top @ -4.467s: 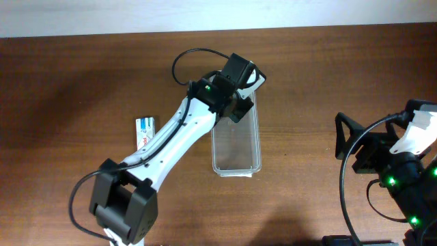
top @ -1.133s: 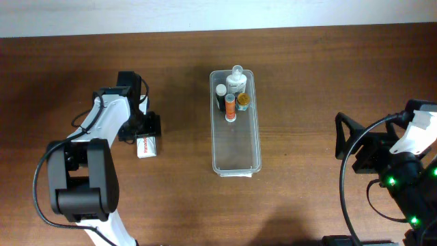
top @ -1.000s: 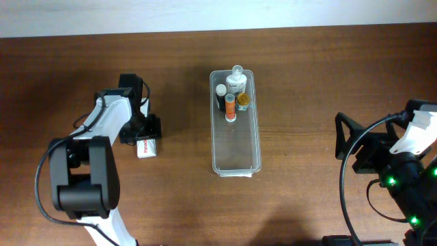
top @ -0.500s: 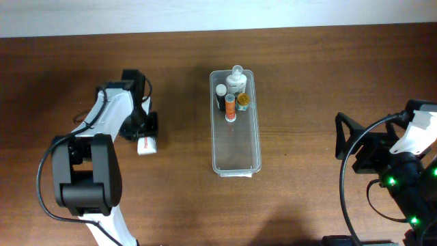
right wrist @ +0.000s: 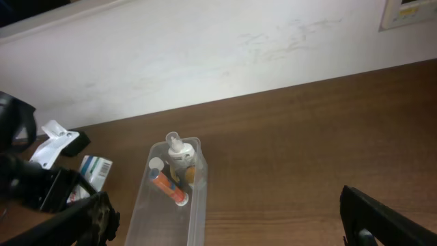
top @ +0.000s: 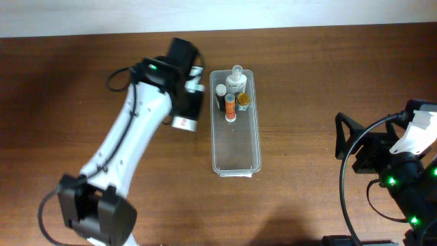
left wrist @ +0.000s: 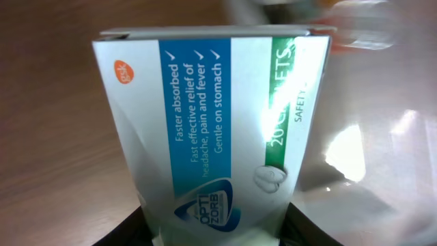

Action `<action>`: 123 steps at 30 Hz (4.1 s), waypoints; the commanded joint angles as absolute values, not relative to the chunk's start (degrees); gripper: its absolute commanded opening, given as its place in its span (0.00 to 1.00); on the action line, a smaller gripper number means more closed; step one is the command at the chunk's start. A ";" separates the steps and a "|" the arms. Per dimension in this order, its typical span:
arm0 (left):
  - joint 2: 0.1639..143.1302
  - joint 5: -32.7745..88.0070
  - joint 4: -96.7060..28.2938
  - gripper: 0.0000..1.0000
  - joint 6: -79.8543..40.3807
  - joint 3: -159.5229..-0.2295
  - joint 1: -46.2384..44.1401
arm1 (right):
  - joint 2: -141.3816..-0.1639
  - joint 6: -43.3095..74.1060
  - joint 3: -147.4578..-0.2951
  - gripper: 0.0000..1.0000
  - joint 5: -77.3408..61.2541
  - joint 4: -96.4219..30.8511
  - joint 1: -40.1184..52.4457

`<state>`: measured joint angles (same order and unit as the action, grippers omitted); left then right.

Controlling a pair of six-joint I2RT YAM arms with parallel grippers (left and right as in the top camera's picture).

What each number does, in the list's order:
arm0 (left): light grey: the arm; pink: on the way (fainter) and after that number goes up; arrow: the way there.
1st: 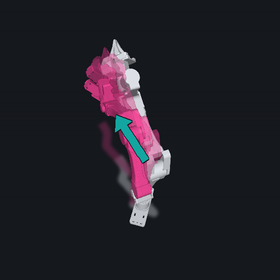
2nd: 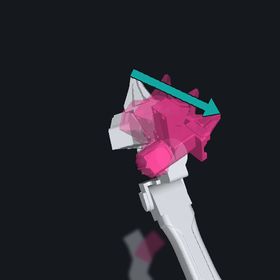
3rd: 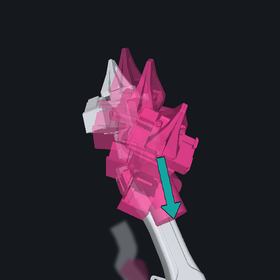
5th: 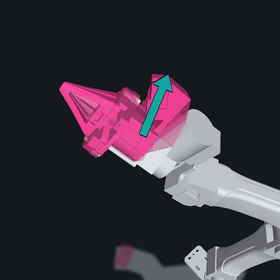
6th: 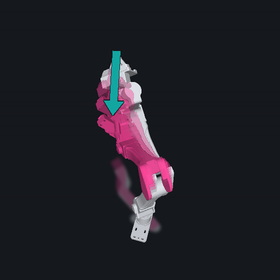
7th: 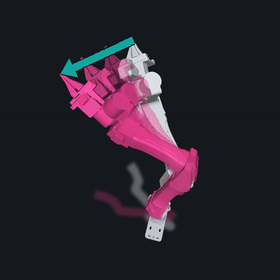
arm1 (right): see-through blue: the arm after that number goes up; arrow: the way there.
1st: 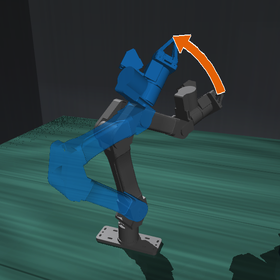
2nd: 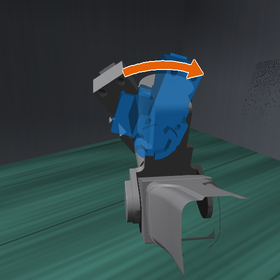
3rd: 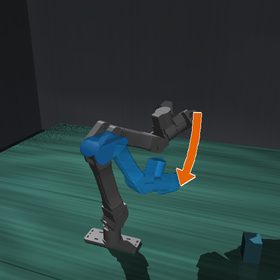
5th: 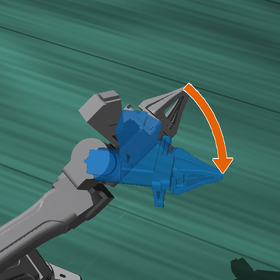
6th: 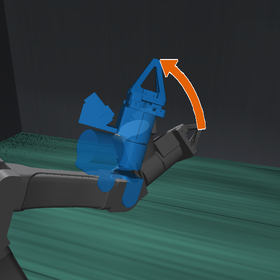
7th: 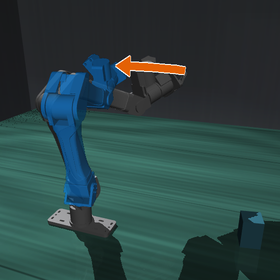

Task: Pack container

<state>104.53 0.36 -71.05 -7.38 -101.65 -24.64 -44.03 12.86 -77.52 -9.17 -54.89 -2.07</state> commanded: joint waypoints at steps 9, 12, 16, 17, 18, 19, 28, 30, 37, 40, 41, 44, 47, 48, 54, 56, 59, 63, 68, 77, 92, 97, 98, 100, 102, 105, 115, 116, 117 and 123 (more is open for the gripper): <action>99.85 -0.95 -66.67 0.46 -14.35 -102.04 -37.71 | -44.03 12.27 -77.91 0.99 -9.69 -54.70 -2.37; 100.66 -1.52 -65.12 0.46 -13.19 -101.69 -38.57 | -44.03 12.27 -77.91 0.98 -9.69 -54.70 -2.37; 102.35 -1.50 -64.66 0.46 -12.32 -101.49 -38.57 | -44.03 12.27 -77.91 0.98 -9.69 -54.70 -2.37; 102.89 -1.56 -64.69 0.46 -11.68 -101.49 -38.57 | -44.03 12.27 -77.91 0.98 -9.69 -54.70 -2.37; 103.39 -1.50 -64.69 0.45 -11.25 -101.49 -38.59 | -44.03 12.27 -77.91 0.99 -9.69 -54.70 -2.37; 104.22 -1.48 -64.66 0.45 -11.29 -101.45 -38.59 | -44.03 12.27 -77.91 0.98 -9.69 -54.70 -2.37; 111.79 2.17 -65.67 0.45 -19.68 -101.30 -38.98 | -44.03 12.27 -77.91 0.98 -9.69 -54.70 -2.37; 112.99 2.44 -65.71 0.45 -21.69 -101.30 -39.03 | -44.03 12.27 -77.91 0.98 -9.69 -54.70 -2.37; 115.02 3.66 -65.21 0.46 -24.03 -101.30 -40.05 | -44.03 12.27 -77.91 0.99 -9.69 -54.70 -2.37; 116.05 3.66 -64.55 0.50 -25.96 -101.30 -41.30 | -44.03 12.27 -77.91 0.98 -9.69 -54.70 -2.37; 116.33 3.68 -64.45 0.50 -26.68 -101.30 -41.69 | -44.03 12.27 -77.91 0.99 -9.69 -54.70 -2.37; 117.16 3.68 -64.29 0.51 -29.04 -101.30 -42.65 | -44.03 12.27 -77.91 0.98 -9.69 -54.70 -2.37; 117.27 3.68 -64.23 0.56 -30.68 -101.30 -43.11 | -44.03 12.27 -77.91 0.98 -9.69 -54.70 -2.37; 117.27 3.68 -64.05 0.56 -30.83 -101.30 -43.22 | -44.03 12.27 -77.91 0.98 -9.69 -54.70 -2.37; 117.27 3.68 -63.57 0.56 -30.85 -101.30 -43.35 | -44.03 12.27 -77.91 0.98 -9.69 -54.70 -2.37; 117.27 3.73 -63.66 0.56 -30.83 -101.30 -43.35 | -44.03 12.27 -77.91 0.99 -9.69 -54.70 -2.37; 117.03 5.67 -63.94 0.56 -30.74 -101.32 -43.35 | -44.03 12.27 -77.91 0.98 -9.69 -54.70 -2.37; 115.52 9.23 -64.88 0.56 -28.42 -102.13 -43.35 | -44.03 12.27 -77.91 0.98 -9.69 -54.70 -2.37; 110.21 4.12 -69.56 0.57 -25.80 -105.95 -43.35 | -44.03 12.27 -77.91 0.98 -9.69 -54.70 -2.37; 95.55 -27.73 -73.60 0.99 -24.23 -108.49 -38.89 | -44.03 12.27 -77.91 0.98 -9.69 -54.70 -2.37; 86.30 -25.30 -76.01 0.99 -22.20 -108.44 -9.67 | -44.03 12.27 -77.91 0.99 -9.69 -54.70 -2.37; 86.46 -25.30 -76.16 0.99 -22.20 -108.42 -6.61 | -44.03 12.27 -77.91 0.98 -9.69 -54.70 -2.37; 86.46 -25.30 -76.16 0.99 -22.22 -108.42 -6.59 | -44.03 12.27 -77.91 0.98 -9.69 -54.70 -2.37; 86.46 -25.30 -76.16 0.99 -22.20 -108.42 -6.59 | -44.03 12.27 -77.91 0.98 -9.69 -54.70 -2.37; 86.46 -25.30 -76.14 0.99 -22.22 -108.42 -6.59 | -44.03 12.27 -77.91 0.98 -9.69 -54.70 -2.37; 86.46 -25.30 -76.16 0.99 -22.22 -108.42 -6.59 | -44.03 12.27 -77.91 0.98 -9.69 -54.70 -2.37; 86.46 -25.30 -76.16 0.99 -22.22 -108.42 -6.59 | -44.03 12.27 -77.91 0.98 -9.69 -54.70 -2.37; 86.46 -25.30 -76.16 0.99 -22.20 -108.42 -6.59 | -44.03 12.25 -77.91 0.98 -9.69 -54.72 -2.37; 86.46 -25.30 -76.16 1.00 -22.20 -108.42 -6.59 | -44.03 12.25 -77.91 0.98 -9.69 -55.55 -2.39; 86.46 -25.30 -76.16 0.99 -22.22 -108.42 -6.59 | -41.01 12.25 -76.51 0.98 -3.68 -58.98 -2.39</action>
<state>86.83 -25.50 -76.12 -23.14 -108.01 -6.81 -43.83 12.84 -77.47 -8.19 -59.66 -2.07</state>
